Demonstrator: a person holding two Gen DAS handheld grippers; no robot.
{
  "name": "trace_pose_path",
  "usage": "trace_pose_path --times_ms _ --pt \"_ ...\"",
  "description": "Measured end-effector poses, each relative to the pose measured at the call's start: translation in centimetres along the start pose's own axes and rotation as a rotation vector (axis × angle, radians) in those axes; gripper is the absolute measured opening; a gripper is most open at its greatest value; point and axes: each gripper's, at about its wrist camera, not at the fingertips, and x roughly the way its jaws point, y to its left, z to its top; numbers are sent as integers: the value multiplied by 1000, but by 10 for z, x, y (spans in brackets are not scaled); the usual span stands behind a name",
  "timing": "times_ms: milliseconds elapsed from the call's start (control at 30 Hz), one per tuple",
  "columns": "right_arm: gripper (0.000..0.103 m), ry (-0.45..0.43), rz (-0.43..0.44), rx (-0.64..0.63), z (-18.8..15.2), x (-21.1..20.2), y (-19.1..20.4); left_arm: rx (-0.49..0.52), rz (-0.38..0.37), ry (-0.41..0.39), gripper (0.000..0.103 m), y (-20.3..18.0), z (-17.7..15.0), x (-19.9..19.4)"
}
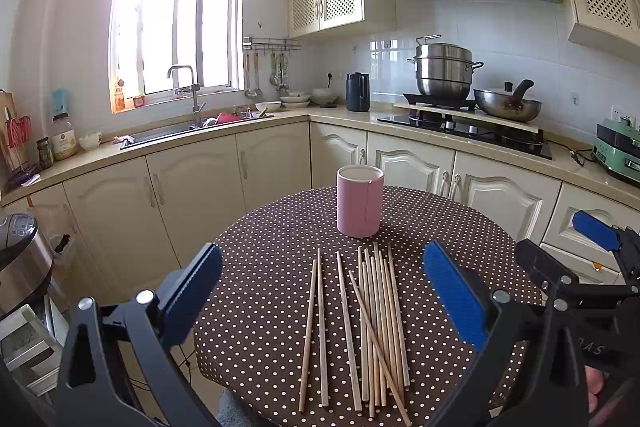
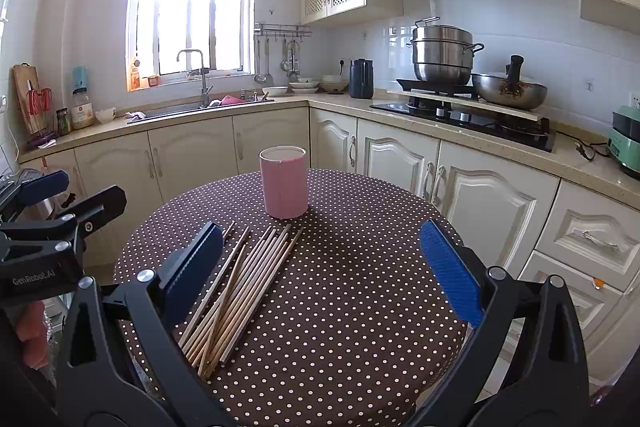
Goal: Organize utensils
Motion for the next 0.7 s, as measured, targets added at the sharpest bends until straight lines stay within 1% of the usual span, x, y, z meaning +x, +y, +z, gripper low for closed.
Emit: trace_pose_path --times_ms 700 --pt "97 10 9 -9 -1 1 4 -8 3 -3 99 2 0 -2"
